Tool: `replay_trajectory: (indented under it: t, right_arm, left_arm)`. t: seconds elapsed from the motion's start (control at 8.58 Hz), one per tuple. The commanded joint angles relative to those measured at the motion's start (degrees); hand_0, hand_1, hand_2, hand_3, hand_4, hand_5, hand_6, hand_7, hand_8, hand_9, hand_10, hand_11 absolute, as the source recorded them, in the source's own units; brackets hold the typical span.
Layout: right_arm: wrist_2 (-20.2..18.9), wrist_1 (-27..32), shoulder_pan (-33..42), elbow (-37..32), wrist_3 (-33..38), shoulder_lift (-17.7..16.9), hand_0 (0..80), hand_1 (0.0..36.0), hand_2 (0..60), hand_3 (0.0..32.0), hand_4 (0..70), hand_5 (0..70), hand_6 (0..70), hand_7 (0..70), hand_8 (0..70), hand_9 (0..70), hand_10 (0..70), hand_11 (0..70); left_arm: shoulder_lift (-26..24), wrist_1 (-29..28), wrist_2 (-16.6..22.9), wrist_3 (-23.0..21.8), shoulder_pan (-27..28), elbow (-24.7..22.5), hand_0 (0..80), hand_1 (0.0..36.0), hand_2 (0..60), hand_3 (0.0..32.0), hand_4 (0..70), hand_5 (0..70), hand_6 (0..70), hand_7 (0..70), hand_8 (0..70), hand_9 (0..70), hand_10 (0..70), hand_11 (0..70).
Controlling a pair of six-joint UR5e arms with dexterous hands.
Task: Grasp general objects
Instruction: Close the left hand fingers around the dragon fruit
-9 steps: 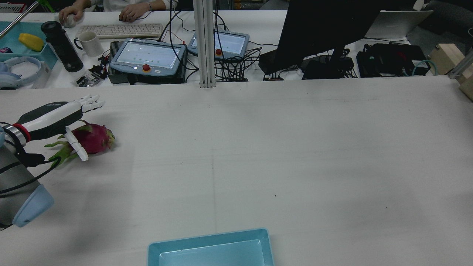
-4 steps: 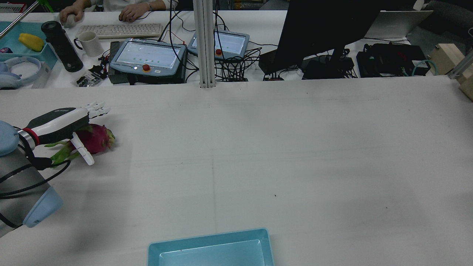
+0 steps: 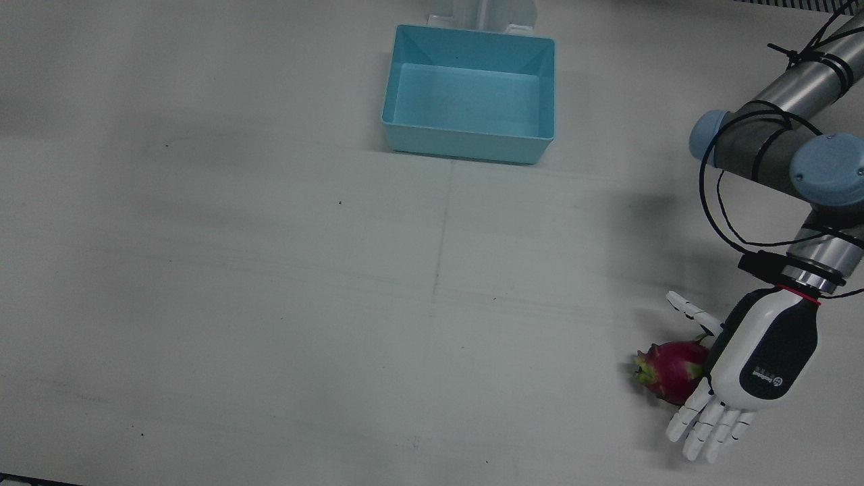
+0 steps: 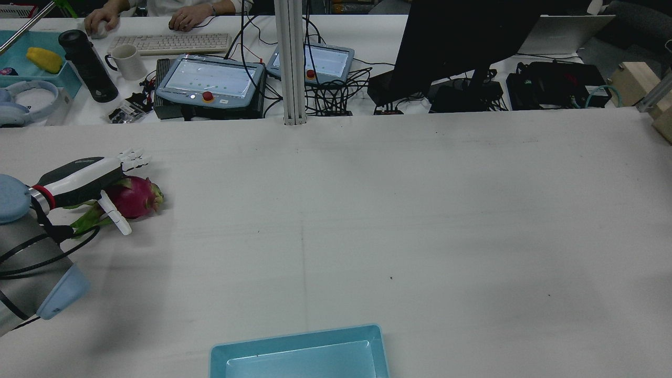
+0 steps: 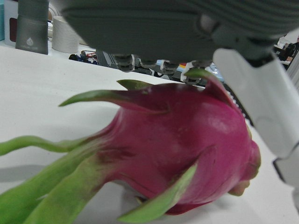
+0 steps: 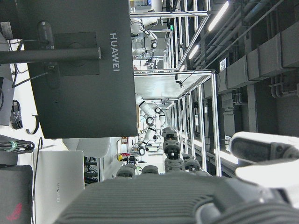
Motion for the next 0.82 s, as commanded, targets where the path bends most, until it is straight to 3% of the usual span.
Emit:
replay_trajectory:
  t: [0.0, 0.47, 0.7]
  right_arm:
    - [0.01, 0.00, 0.00, 0.05, 0.00, 0.00, 0.0, 0.0, 0.0, 0.0, 0.0, 0.0, 0.0, 0.0, 0.0, 0.0, 0.0, 0.0]
    - [0.01, 0.00, 0.00, 0.05, 0.00, 0.00, 0.0, 0.0, 0.0, 0.0, 0.0, 0.0, 0.0, 0.0, 0.0, 0.0, 0.0, 0.0]
    - [0.01, 0.00, 0.00, 0.05, 0.00, 0.00, 0.0, 0.0, 0.0, 0.0, 0.0, 0.0, 0.0, 0.0, 0.0, 0.0, 0.0, 0.0]
  left_arm:
    - [-0.45, -0.28, -0.02, -0.44, -0.05, 0.30, 59.0, 24.0, 2.9, 1.8, 0.8, 0.0, 0.0, 4.0, 0.0, 0.0, 3.7, 8.4]
    - [-2.83, 1.83, -0.29, -0.35, -0.22, 1.69, 58.4, 23.2, 1.3, 0.8, 0.1, 5.2, 0.0, 4.5, 0.0, 0.0, 3.7, 8.3]
    - [-2.74, 1.83, -0.37, -0.26, -0.31, 2.67, 59.3, 24.6, 4.3, 0.2, 0.0, 6.6, 0.0, 4.8, 0.0, 0.0, 3.7, 8.4]
